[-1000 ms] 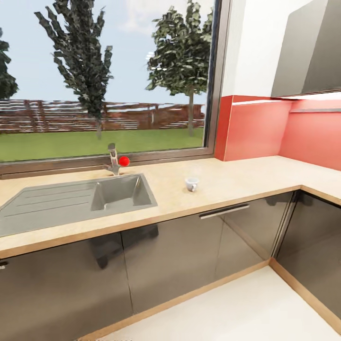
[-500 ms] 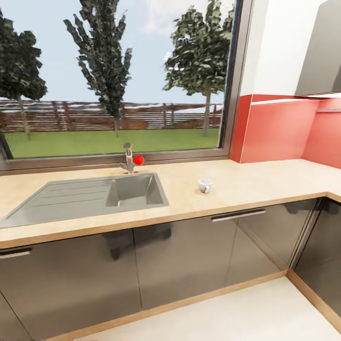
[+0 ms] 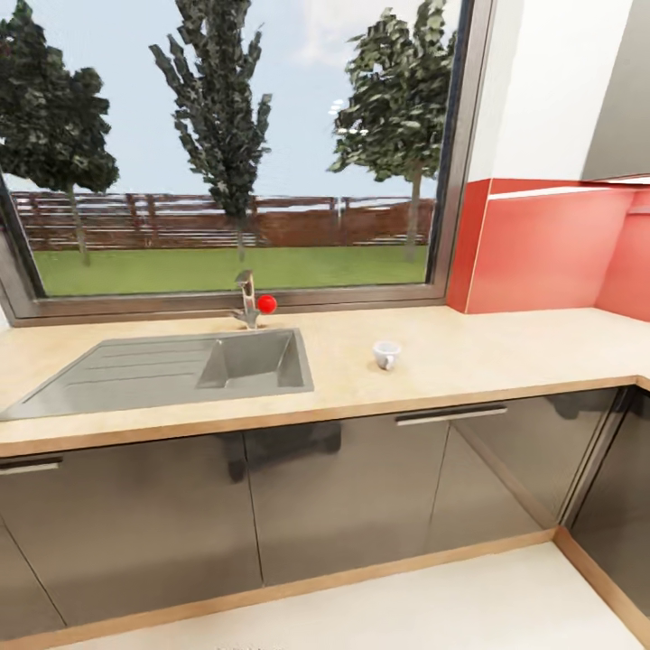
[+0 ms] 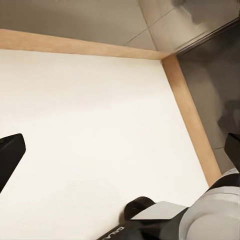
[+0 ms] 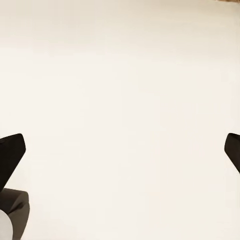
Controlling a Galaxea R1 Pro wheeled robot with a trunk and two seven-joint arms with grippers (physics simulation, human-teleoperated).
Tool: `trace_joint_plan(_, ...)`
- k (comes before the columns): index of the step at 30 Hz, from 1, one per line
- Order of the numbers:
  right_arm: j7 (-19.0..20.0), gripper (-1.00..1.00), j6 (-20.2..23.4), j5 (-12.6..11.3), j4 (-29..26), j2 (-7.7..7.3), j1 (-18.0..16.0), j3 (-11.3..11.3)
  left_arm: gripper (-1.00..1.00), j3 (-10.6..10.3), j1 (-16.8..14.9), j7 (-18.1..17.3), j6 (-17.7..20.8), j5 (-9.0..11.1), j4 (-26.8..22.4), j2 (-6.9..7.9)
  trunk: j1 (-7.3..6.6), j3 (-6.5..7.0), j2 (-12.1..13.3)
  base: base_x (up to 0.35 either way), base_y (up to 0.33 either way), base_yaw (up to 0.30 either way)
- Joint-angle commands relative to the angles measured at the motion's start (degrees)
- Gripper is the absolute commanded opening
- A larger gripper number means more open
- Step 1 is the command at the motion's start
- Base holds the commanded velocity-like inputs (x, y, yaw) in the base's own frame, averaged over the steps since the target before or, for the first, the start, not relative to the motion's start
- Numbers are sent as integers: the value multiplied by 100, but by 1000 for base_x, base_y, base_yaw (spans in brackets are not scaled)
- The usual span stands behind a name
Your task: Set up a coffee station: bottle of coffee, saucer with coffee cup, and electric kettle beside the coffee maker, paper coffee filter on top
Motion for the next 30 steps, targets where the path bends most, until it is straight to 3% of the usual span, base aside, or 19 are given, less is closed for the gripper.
trace_joint_plan(1, 28, 100, -35, 60, -8, 4, -2, -43, 100, -47, -5, -7, -50, 34, 5, 0, 0, -5, -3, 0, -33, 259)
trace_joint_plan(11, 31, 100, -35, 60, -6, 4, -2, -43, 100, -50, -10, -10, -50, 34, 5, 0, 0, -5, -3, 0, -100, 203)
trace_joint_plan(18, 37, 100, -30, 60, -7, -2, -2, -38, 100, -50, -8, -9, -50, 34, 5, 0, 0, -5, -3, 0, -239, 13)
trace_joint_plan(30, 303, 100, -3, 23, -22, 5, -2, -42, 100, -42, -6, -10, -50, 34, 5, 0, 0, -5, -3, 0, -22, 1)
